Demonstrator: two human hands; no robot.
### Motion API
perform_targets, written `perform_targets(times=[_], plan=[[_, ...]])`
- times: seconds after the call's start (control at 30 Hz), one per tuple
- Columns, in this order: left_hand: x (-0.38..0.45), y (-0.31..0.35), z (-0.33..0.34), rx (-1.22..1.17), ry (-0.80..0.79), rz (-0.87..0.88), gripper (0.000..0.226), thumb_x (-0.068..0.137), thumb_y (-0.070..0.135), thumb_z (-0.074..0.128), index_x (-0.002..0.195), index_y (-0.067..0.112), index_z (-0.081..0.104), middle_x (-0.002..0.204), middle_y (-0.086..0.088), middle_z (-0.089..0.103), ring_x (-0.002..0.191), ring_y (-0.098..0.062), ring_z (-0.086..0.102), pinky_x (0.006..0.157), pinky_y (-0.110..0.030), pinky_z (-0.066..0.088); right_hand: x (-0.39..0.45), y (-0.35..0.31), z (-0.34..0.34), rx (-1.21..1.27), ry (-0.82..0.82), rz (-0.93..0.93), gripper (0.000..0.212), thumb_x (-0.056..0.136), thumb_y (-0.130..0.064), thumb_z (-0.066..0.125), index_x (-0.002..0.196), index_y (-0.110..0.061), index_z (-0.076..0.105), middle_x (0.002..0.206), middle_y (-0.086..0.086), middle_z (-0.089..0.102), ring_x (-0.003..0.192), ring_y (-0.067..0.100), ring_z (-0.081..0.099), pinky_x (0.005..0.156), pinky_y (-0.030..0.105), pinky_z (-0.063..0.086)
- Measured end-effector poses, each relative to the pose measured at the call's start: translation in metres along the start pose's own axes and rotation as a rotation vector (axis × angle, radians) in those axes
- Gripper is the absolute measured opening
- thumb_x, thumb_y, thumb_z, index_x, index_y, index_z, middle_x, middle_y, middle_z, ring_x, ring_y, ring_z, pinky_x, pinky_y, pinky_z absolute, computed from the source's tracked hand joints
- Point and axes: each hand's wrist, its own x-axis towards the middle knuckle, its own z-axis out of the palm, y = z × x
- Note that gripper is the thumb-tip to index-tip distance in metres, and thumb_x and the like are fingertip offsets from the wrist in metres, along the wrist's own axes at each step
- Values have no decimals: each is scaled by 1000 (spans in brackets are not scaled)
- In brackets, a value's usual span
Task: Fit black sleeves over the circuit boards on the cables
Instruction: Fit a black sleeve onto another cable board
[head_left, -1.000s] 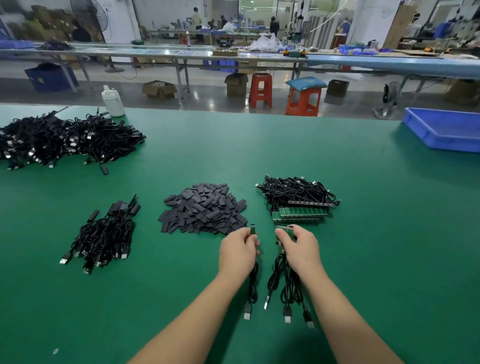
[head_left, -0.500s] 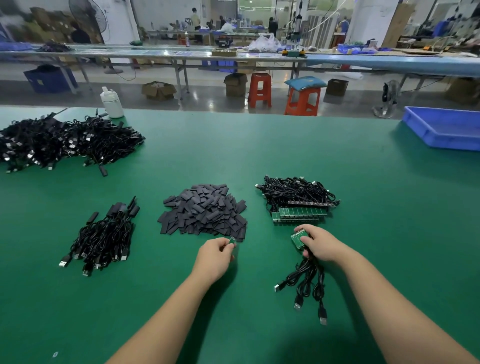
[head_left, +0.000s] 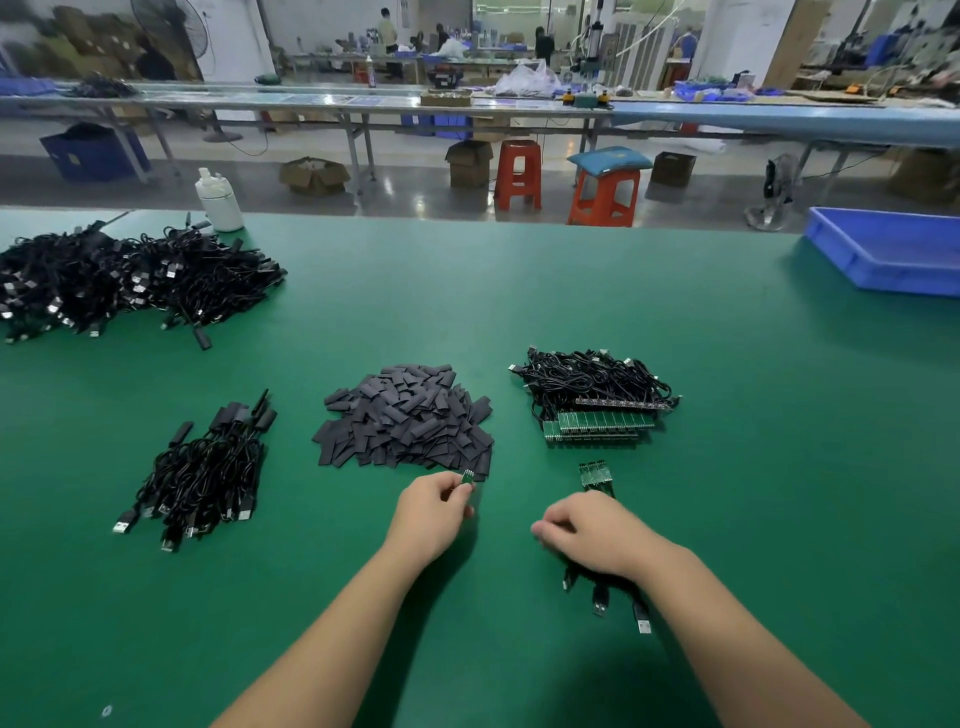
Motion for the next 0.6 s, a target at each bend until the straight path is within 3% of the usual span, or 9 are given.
perform_targets(times=[0.1, 0.17, 0.27, 0.33, 0.43, 0.5, 0.6], plan=[[-1, 0, 2, -6, 8, -8, 19, 96, 28, 56, 83, 25, 70, 67, 12, 71, 55, -9, 53, 60, -25, 44, -4, 1, 0, -49, -72, 25, 51, 92, -52, 50, 62, -12, 49, 56, 4, 47, 52, 22, 41, 55, 31, 39], [-2, 1, 2, -15, 17, -7, 19, 96, 28, 56, 82, 24, 70, 66, 12, 71, 55, -9, 52, 58, -24, 42, -4, 0, -8, -97, -128, 64, 49, 91, -54, 51, 60, -15, 50, 57, 2, 49, 53, 19, 43, 57, 31, 42], [-5, 5, 2, -47, 16, 19, 21, 95, 30, 59, 78, 19, 65, 59, 11, 64, 59, -18, 54, 59, -26, 38, -2, -4, -18, -113, -133, 119, 43, 93, -49, 54, 65, -16, 55, 63, 2, 54, 58, 19, 48, 59, 30, 43], [-8, 10, 3, -65, -6, 45, 28, 92, 31, 63, 69, 16, 57, 53, 11, 46, 55, -17, 40, 57, -27, 33, 1, -12, -18, -26, -39, 89, 36, 96, -46, 53, 81, -16, 65, 76, -1, 65, 69, 15, 56, 68, 29, 47], [-13, 21, 6, -328, -144, 33, 30, 91, 23, 66, 70, 5, 53, 64, -3, 40, 61, -16, 35, 54, -23, 37, 7, -36, -6, 473, 46, 75, 30, 97, -48, 56, 115, -27, 66, 104, -11, 70, 95, 9, 64, 86, 25, 48], [-13, 26, 5, -428, -163, 38, 26, 91, 17, 64, 78, -5, 56, 67, -8, 47, 61, -16, 39, 51, -19, 35, 11, -53, 10, 902, 21, 74, 27, 97, -43, 58, 119, -28, 62, 98, -7, 70, 91, 11, 65, 87, 27, 51], [-9, 26, -1, -527, -101, 10, 14, 89, 10, 68, 90, -4, 66, 63, -3, 56, 54, -12, 48, 52, -17, 38, 18, -66, 25, 1122, 127, 100, 23, 100, -29, 58, 121, -22, 60, 90, 2, 72, 78, 11, 67, 78, 24, 53]])
